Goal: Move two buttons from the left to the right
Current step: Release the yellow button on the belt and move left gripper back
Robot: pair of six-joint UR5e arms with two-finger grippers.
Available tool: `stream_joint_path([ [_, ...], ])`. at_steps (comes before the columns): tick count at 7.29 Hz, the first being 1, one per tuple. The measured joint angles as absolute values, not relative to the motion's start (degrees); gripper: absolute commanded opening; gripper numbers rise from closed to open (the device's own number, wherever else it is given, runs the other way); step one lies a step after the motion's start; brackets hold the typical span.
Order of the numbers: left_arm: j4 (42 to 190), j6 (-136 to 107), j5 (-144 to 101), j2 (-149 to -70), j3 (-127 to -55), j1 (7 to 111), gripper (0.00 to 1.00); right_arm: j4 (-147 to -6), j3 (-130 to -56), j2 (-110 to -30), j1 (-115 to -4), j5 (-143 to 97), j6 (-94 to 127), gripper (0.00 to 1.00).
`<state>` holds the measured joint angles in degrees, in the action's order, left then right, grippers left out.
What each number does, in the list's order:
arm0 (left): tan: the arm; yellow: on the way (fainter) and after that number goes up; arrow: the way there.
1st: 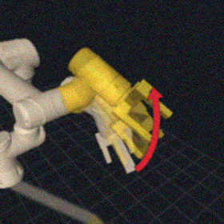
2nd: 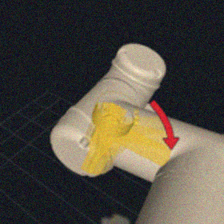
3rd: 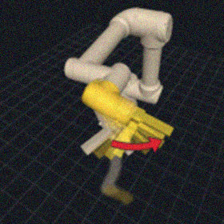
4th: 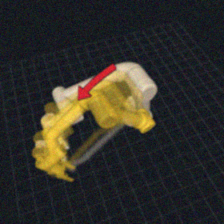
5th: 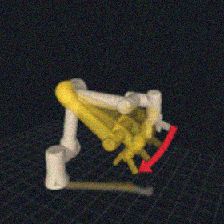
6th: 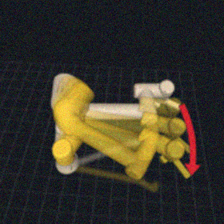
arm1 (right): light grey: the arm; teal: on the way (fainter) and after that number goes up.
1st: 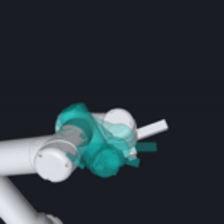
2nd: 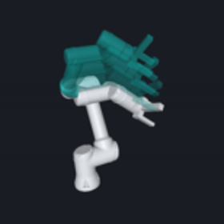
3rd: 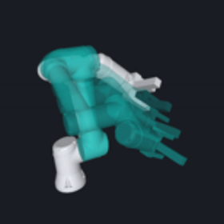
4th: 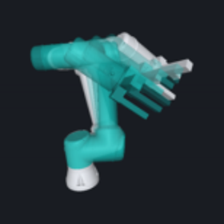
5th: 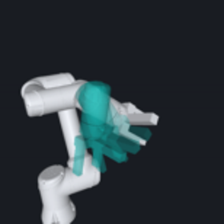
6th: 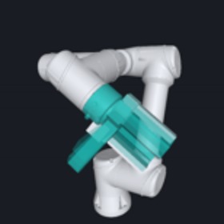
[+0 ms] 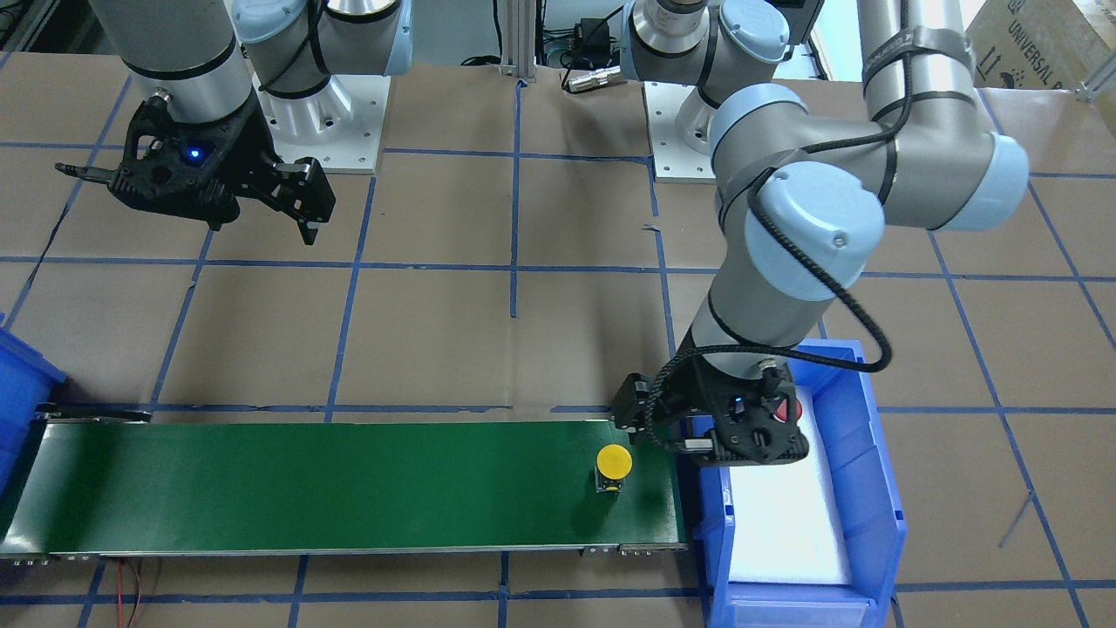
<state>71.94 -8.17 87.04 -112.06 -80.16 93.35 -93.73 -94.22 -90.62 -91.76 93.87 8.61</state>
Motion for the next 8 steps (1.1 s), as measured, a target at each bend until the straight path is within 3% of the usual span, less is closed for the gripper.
stream_joint_path([
  [4,77.0,-0.1,88.2,-109.1,-86.4,83.6,1.0,-93.7,-94.3,-90.6,-91.8,93.9,8.6,1.0],
  [8,73.2,4.6,88.2,-109.4,-92.8,80.7,1.0,-93.7,-94.5,-90.6,-91.8,93.9,8.6,1.0],
])
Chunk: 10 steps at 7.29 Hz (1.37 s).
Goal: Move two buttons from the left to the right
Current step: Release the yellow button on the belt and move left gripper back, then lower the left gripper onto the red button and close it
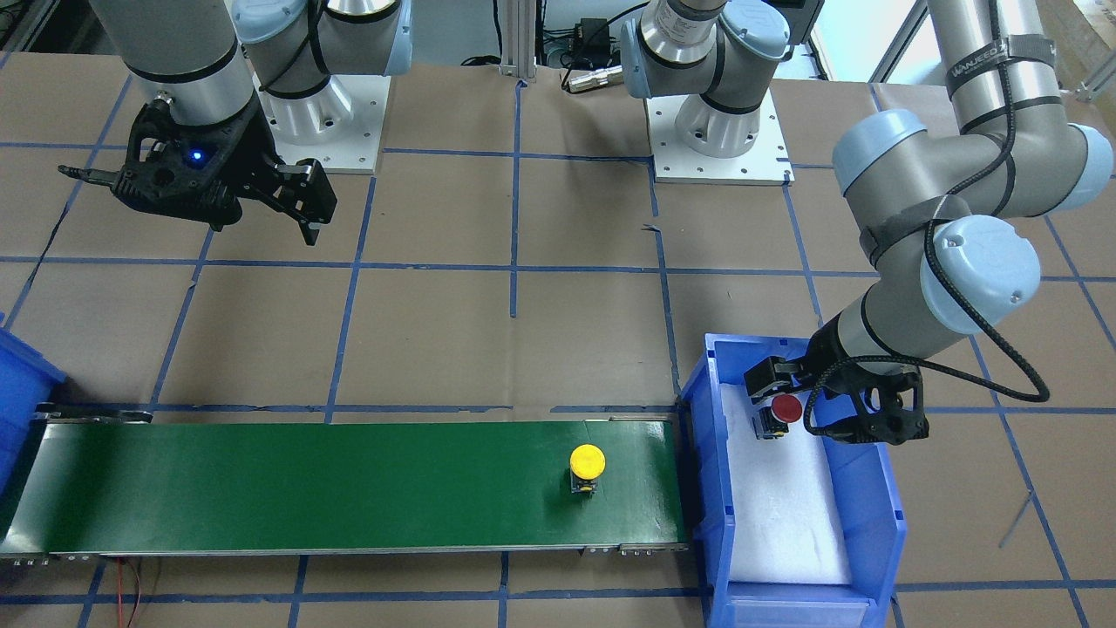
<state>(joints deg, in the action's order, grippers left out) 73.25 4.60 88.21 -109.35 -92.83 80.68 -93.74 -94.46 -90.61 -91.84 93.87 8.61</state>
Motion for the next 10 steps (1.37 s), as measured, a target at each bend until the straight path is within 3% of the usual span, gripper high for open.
stream_joint_path([
  [10,68.8,4.7,88.3,-112.0,-95.2,80.5,0.97,-93.7,-94.5,-90.6,-91.8,93.9,8.6,1.0],
])
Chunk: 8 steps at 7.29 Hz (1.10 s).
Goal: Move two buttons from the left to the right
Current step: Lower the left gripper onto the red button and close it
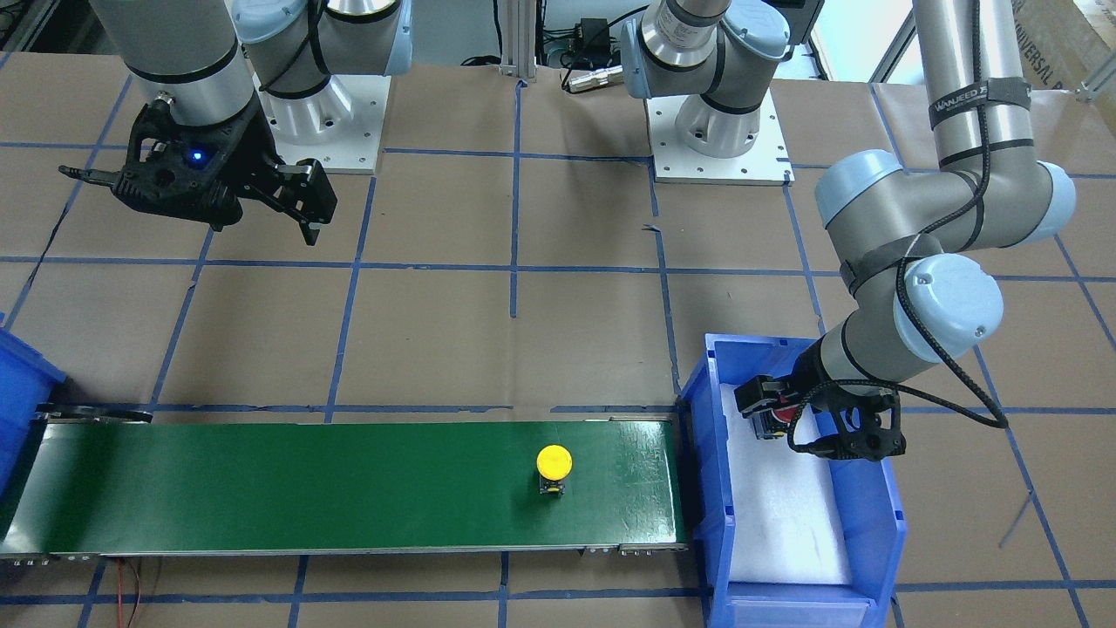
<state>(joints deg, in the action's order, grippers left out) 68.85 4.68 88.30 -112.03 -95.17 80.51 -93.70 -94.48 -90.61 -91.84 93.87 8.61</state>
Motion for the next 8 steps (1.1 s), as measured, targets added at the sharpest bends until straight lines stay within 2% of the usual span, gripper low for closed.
stream_joint_path([
  [3,68.4,4.7,88.4,-112.6,-95.9,80.4,0.93,-93.7,-94.5,-90.6,-91.8,93.9,8.6,1.0],
  [4,67.9,4.8,88.5,-113.1,-95.9,80.2,0.85,-93.7,-94.5,-90.6,-91.8,93.9,8.6,1.0],
  [5,67.7,4.8,88.8,-113.3,-96.0,79.8,0.75,-93.8,-94.5,-90.6,-91.8,93.9,8.6,1.0],
  [7,67.5,4.7,89.0,-113.4,-96.1,79.4,0.36,-93.8,-94.5,-90.6,-91.8,93.9,8.6,1.0],
  [8,67.5,4.7,89.0,-113.4,-96.3,79.4,0.33,-93.8,-94.5,-90.6,-91.8,93.9,8.6,1.0],
])
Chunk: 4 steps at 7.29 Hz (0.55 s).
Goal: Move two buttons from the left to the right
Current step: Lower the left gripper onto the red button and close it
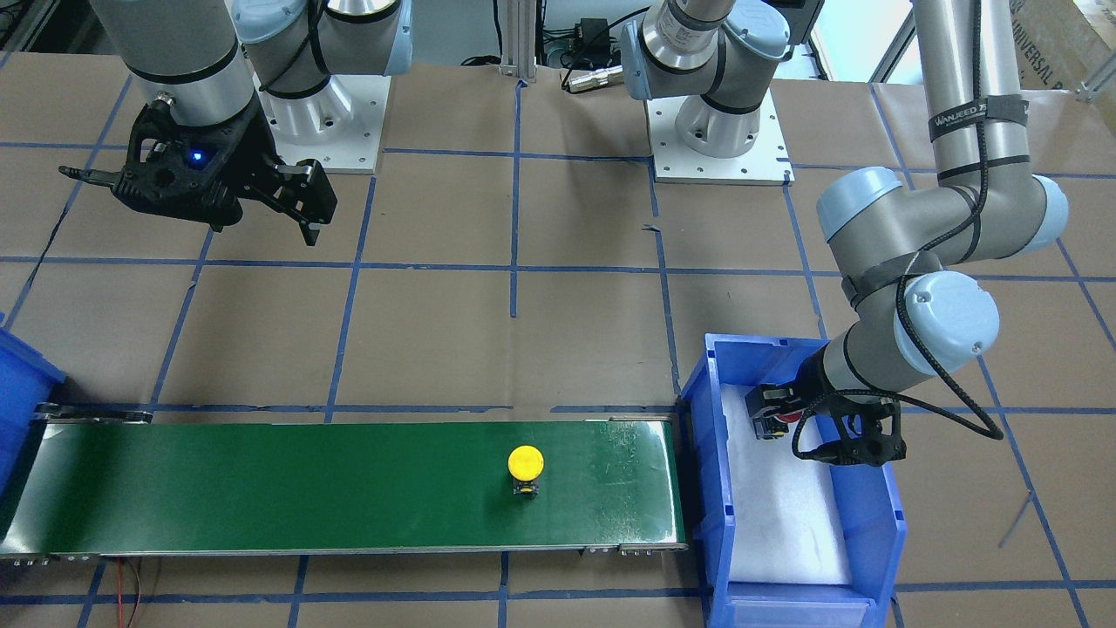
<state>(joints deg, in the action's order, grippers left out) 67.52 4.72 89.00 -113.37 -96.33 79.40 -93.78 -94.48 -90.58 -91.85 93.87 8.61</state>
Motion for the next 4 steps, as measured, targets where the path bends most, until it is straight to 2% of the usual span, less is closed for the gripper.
stream_joint_path([
  [4,67.8,4.5,88.9,-112.9,-94.0,79.4,0.32,-93.8,-94.5,-90.5,-91.8,93.9,8.6,1.0],
])
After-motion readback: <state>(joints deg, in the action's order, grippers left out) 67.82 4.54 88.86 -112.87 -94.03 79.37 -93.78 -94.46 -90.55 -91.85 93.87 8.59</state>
